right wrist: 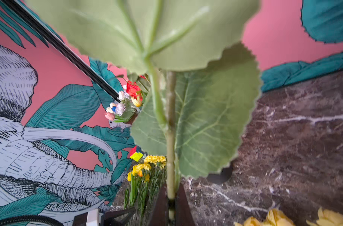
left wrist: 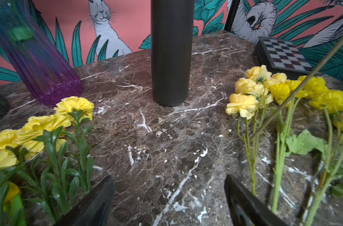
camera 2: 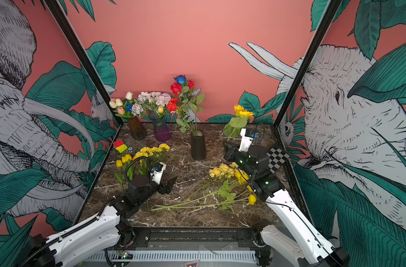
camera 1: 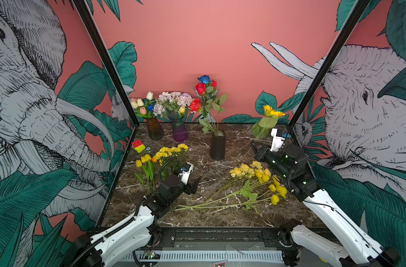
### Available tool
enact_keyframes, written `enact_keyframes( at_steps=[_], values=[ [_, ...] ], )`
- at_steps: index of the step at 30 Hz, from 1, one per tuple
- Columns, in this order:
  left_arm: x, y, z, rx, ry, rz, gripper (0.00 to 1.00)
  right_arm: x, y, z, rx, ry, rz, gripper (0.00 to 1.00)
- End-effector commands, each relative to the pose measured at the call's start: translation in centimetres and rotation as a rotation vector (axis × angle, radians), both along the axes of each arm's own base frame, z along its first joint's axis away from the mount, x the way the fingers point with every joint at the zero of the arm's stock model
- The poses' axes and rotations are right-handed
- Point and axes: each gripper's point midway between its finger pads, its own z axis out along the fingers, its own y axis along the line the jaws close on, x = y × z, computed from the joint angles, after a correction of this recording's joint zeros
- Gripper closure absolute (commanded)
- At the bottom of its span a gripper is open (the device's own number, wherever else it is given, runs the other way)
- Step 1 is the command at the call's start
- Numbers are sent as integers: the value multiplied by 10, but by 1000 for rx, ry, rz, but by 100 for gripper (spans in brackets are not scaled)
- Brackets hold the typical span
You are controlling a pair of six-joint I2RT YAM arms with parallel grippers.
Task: Pick out yellow flowers from the vase
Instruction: Pick up the flower from the vase.
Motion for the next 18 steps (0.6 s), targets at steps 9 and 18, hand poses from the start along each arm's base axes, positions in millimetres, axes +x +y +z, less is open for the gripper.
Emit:
enact_keyframes(
  at_steps=[9,18],
  values=[
    [-19,-80,67,-96,108,-363,15,-23,45,-15,162,-16,92,100],
    [-44,-123,69,-11,127,-517,19,-32,67,-21,168,-22,154,100]
  ],
)
